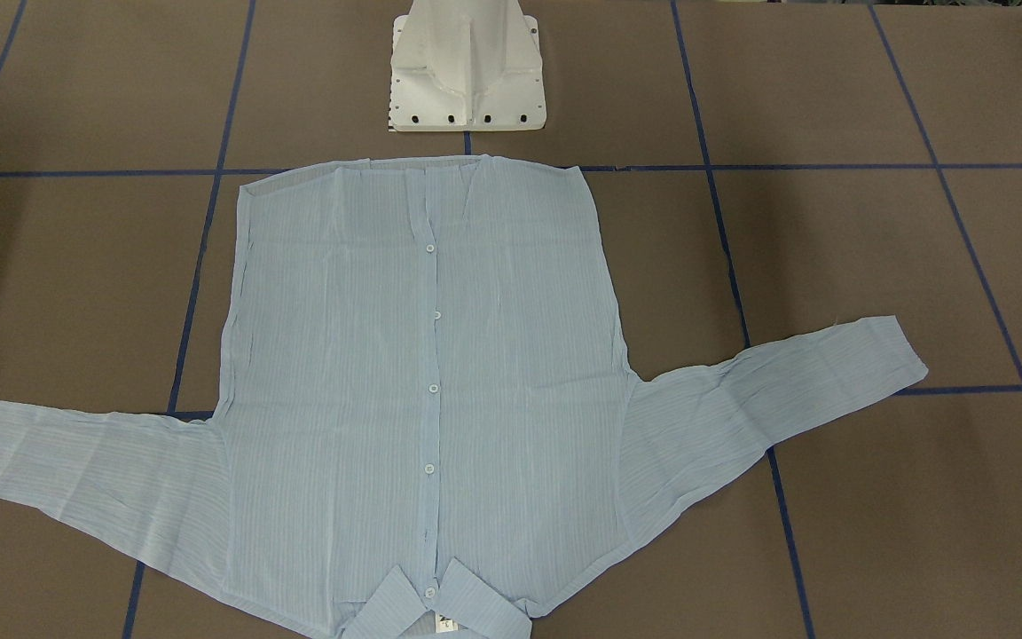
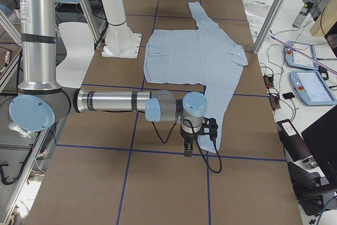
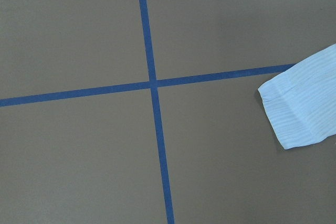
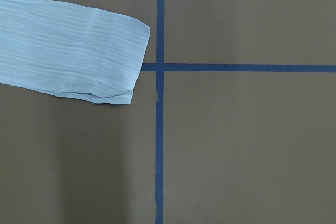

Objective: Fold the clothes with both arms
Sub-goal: 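Move the right gripper to the cuff of the sleeve nearest it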

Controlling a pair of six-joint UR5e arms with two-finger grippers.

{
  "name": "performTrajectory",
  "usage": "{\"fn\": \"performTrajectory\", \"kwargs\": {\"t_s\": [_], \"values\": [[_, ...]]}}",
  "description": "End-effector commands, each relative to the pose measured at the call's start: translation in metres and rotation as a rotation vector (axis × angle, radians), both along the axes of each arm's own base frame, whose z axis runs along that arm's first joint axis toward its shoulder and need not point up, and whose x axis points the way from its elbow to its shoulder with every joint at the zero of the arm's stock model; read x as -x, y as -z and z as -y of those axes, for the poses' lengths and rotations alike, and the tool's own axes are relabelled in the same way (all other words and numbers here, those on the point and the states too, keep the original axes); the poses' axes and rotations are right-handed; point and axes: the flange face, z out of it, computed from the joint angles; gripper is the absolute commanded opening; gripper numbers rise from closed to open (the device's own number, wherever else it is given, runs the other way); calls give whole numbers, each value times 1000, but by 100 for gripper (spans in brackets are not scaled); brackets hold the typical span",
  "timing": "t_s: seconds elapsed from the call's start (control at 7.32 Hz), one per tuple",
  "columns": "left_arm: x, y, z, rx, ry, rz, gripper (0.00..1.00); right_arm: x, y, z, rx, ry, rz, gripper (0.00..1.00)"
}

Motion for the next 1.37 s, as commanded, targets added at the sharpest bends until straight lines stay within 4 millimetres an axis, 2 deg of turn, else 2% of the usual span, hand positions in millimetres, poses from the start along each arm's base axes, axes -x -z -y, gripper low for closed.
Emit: {"fn": "performTrajectory", "kwargs": {"t_s": [0.0, 0.27, 0.41, 0.68, 0.82, 0.96, 1.09, 1.23], "values": [[1, 0, 0, 0, 1, 0, 100, 0, 0, 0, -1, 0, 0, 100], [1, 1, 0, -4, 0, 0, 100, 0, 2, 0, -3, -1, 3, 100], [0, 4, 2, -20, -1, 1, 100, 2, 15, 2, -25, 1, 21, 100], [1, 20, 10, -114, 3, 10, 100, 24, 7, 9, -68, 48, 30, 100], [2, 38, 13, -167, 4, 5, 100, 34, 0, 10, -106, 68, 34, 100], [0, 54, 16, -225, 1, 6, 100, 53, 0, 14, -128, 106, 38, 100], [-1, 57, 15, -239, -1, -3, 100, 62, 14, 26, -155, 111, 45, 100], [-3, 58, 17, -181, 49, -10, 100, 64, 19, 35, -156, 102, 50, 100]]}}
